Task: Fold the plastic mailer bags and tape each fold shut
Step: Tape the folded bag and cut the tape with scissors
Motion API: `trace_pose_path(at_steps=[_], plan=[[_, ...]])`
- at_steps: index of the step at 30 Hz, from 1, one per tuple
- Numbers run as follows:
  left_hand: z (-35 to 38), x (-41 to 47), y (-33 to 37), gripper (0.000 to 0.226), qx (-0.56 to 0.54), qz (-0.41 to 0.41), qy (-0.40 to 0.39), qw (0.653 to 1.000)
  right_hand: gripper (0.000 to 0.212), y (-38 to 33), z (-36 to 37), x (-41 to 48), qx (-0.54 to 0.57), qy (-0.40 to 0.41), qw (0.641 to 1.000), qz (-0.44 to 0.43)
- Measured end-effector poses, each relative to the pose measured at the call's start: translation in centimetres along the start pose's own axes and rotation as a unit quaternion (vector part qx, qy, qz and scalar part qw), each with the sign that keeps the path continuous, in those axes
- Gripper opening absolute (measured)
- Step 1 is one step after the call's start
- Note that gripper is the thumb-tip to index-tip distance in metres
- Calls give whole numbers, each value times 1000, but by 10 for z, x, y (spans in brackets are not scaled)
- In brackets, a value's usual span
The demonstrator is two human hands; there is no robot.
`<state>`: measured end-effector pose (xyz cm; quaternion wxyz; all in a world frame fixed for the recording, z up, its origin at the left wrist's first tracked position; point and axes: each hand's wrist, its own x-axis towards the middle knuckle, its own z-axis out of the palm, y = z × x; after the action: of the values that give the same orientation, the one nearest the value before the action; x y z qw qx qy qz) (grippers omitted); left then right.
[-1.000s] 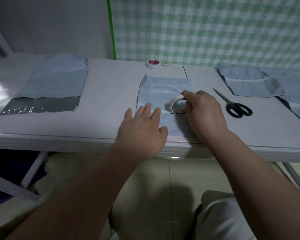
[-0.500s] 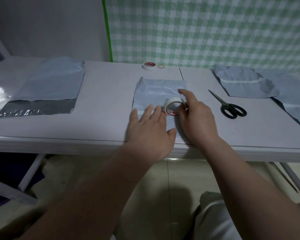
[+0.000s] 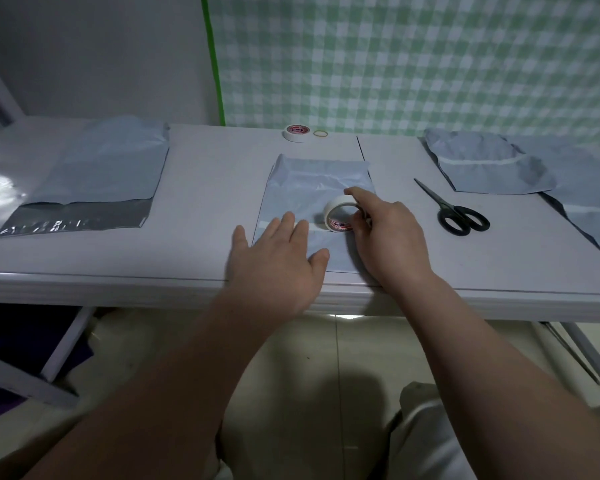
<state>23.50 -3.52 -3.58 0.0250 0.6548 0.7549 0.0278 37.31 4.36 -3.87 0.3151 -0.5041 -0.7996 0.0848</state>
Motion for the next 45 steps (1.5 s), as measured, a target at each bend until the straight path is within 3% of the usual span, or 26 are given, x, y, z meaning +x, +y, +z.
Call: trace_pose_path(at_steps=[8,11,14,20,23,25,32,45], plan=[[-11,-1,-9,64,56,-60,20,996,42,2,1,0,11,6,1000,-3],[-11,8,3,62,23,-6,45,999,42,2,1,0,17,7,1000,-1],[-5,12,13,59,-22,63,16,998,42,4,2,0,24,10,1000,-2],[7,12,13,60,-12,58,29,998,36,5,-3,1,70,16,997,16],[6,12,14,60,-15,53,27,998,21,6,-11,2,82,20,996,17],[6,11,14,59,-12,54,32,998,17,10,-14,4,65,22,997,21],[6,11,13,59,-10,54,19,998,30,25,-23,9,-7,26,999,27],[4,12,13,58,-11,54,-1,998,34,35,-29,8,-184,134,964,-138]])
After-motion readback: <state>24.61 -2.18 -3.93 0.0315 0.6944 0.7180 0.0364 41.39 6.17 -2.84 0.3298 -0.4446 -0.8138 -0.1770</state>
